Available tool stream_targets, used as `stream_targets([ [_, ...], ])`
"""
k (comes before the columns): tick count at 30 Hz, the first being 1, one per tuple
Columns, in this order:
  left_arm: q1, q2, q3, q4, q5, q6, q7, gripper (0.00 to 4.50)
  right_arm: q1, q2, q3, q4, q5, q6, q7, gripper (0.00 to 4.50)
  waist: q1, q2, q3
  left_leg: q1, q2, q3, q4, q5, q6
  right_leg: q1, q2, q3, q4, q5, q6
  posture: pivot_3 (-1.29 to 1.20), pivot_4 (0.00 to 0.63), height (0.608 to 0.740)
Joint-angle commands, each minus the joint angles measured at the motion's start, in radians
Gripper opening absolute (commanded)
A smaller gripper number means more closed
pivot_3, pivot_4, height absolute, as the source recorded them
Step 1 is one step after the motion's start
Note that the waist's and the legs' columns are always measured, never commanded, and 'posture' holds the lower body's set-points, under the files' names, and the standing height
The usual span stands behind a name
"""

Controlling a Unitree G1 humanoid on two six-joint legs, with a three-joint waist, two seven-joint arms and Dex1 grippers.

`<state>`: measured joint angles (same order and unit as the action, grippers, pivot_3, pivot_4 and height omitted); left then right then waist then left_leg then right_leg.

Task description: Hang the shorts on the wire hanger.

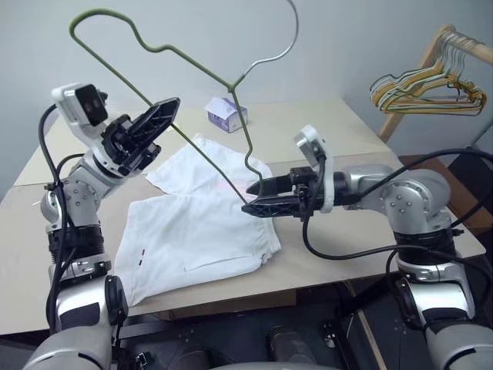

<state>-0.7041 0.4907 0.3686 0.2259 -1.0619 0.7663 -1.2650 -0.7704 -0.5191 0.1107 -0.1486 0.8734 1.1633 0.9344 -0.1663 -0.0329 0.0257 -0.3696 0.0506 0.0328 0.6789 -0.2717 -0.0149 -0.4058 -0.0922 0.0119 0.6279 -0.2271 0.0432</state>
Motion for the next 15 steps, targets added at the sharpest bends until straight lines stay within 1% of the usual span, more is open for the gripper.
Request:
stream_targets([
  [1, -0.004, -0.006, 0.008, -0.043, -0.008, -0.02, 0.006, 0.0, -0.032, 0.001, -0.001, 0.0, -0.004, 0.002, 0.004, 4.31, 0.0, 0.0, 0.0, 0.0, 0.0, 0.0, 0.0, 0.0, 0.0, 0.0, 0.0, 0.0, 0.0, 0.0, 0.0, -0.15, 0.0, 0.74],
  [5, 0.002, -0.011, 0.011, -0.047, -0.005, -0.024, 0.012, 0.0, -0.033, 0.01, -0.004, 0.01, -0.005, 0.0, 0.0, 4.31, -0.001, 0.0, 0.0, 0.0, 0.0, 0.0, 0.0, 0.0, 0.0, 0.0, 0.0, 0.0, 0.0, 0.0, 0.0, -0.14, 0.0, 0.74],
  [8, 0.005, -0.011, 0.01, -0.046, -0.003, -0.026, 0.011, 0.0, -0.036, 0.015, -0.013, 0.022, -0.003, 0.001, -0.007, 3.75, -0.003, 0.0, 0.0, 0.0, 0.0, 0.0, 0.0, 0.0, 0.0, 0.0, 0.0, 0.0, 0.0, 0.0, 0.0, -0.15, 0.0, 0.74],
  [10, 0.003, -0.014, 0.015, -0.041, -0.007, -0.027, 0.014, 0.0, -0.034, 0.012, -0.007, 0.017, -0.008, -0.001, -0.005, 3.02, -0.002, 0.0, 0.0, 0.0, 0.0, 0.0, 0.0, 0.0, 0.0, 0.0, 0.0, 0.0, 0.0, 0.0, 0.0, -0.15, 0.0, 0.74],
  [11, 0.003, -0.015, 0.015, -0.039, -0.007, -0.028, 0.013, 0.0, -0.032, 0.015, -0.007, 0.016, -0.008, -0.001, -0.007, 2.74, -0.002, 0.0, 0.0, 0.0, 0.0, 0.0, 0.0, 0.0, 0.0, 0.0, 0.0, 0.0, 0.0, 0.0, 0.0, -0.15, 0.0, 0.74],
  [12, 0.002, -0.014, 0.014, -0.039, -0.005, -0.03, 0.011, 0.0, -0.03, 0.017, -0.008, 0.016, -0.007, 0.0, -0.009, 2.29, -0.002, 0.0, 0.0, 0.0, 0.0, 0.0, 0.0, 0.0, 0.0, 0.0, 0.0, 0.0, 0.0, 0.0, 0.0, -0.15, 0.0, 0.74],
  [15, 0.004, -0.014, 0.011, -0.041, -0.003, -0.032, 0.01, 0.0, -0.024, 0.021, -0.007, 0.01, -0.009, -0.004, -0.014, 1.26, -0.002, 0.0, 0.0, 0.0, 0.0, 0.0, 0.0, 0.0, 0.0, 0.0, 0.0, 0.0, 0.0, 0.0, 0.0, -0.15, 0.0, 0.74],
])
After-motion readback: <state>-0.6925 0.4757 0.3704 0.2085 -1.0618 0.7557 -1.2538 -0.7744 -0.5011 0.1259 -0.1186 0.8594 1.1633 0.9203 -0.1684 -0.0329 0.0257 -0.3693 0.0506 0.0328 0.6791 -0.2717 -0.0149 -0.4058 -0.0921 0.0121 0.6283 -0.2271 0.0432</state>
